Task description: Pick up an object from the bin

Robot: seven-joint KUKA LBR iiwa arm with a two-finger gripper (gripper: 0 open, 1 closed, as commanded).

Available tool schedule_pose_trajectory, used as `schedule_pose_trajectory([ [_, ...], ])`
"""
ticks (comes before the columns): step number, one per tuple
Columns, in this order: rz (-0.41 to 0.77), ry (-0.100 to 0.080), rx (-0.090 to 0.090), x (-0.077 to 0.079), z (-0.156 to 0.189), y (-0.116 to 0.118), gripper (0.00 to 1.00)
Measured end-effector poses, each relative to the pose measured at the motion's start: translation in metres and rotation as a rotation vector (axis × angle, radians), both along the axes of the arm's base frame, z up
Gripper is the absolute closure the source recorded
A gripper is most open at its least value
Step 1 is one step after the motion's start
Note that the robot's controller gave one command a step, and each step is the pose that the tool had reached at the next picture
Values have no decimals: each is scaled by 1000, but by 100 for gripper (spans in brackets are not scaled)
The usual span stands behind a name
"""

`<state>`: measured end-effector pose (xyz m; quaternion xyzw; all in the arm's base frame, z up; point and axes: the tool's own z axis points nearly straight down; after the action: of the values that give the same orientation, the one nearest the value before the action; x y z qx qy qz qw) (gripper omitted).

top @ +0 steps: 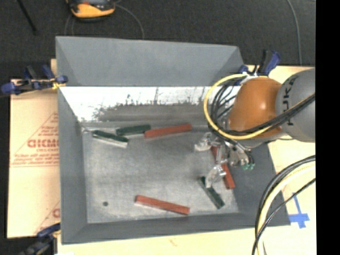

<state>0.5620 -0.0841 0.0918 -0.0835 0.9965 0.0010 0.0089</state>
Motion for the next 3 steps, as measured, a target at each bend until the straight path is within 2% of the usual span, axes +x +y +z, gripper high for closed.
schedule_pose_trajectory([
  [1,542,-16,-15,-46,-12,-39,100],
  [2,542,-11,-14,-48,-15,-40,0],
  [3,541,-11,-14,-48,-15,-40,0],
])
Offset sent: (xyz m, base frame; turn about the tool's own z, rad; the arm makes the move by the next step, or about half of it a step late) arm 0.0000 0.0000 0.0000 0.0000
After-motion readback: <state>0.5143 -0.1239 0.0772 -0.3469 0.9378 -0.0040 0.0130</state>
